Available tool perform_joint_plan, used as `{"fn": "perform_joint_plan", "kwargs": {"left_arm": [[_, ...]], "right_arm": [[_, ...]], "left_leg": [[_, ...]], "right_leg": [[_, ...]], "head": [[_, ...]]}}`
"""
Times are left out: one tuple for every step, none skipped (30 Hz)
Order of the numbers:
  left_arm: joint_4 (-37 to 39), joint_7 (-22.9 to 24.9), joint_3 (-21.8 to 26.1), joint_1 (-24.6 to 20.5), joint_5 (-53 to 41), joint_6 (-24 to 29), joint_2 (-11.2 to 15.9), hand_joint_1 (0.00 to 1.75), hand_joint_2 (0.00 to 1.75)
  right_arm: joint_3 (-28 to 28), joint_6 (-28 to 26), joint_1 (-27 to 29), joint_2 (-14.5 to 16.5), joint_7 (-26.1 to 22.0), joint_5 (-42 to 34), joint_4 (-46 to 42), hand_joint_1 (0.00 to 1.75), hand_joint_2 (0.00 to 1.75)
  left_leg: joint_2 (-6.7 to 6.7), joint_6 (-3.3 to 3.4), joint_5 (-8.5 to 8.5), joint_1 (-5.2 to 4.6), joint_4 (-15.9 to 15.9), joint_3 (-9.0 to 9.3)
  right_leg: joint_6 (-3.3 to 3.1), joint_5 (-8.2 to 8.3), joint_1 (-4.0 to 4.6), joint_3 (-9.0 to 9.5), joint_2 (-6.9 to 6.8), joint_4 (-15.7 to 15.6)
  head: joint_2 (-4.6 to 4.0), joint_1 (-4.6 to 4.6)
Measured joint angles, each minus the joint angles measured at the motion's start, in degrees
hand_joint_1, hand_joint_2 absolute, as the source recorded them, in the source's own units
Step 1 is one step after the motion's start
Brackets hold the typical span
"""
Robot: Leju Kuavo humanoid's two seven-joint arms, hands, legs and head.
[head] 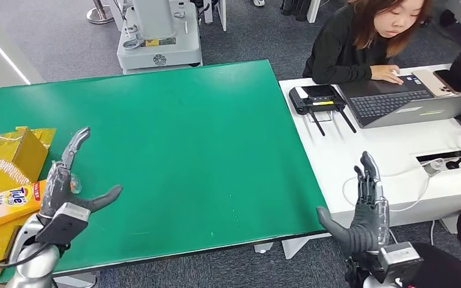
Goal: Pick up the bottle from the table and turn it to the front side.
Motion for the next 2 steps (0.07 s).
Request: {"fn": "perform_joint_plan", "kwargs": {"left_arm": [[-1.15,-0.46,-0.82,0.95,1.45,0.02,-0.5,0.0,1.75],[-1.71,-0.69,-1.23,1.45,2.11,0.06,-0.72,0.0,1.75]], "right_arm": [[0.57,-0.3,0.42,0.2,-0.1,0.01,-0.77,0.0,1.75],[0.86,-0.48,0.64,0.29,-0.15,0.01,-1.16,0.0,1.75]], "left_leg": [[0.0,0.0,0.0,0.0,0.0,0.0],[0.0,0.01,-0.01,0.0,0.0,0.0]], "right_leg": [[0.0,-0.01,0.0,0.0,0.0,0.0],[0.0,-0.01,0.0,-0.01,0.0,0.0]], "head": [[0.0,0.0],[0.0,0.0]]}}
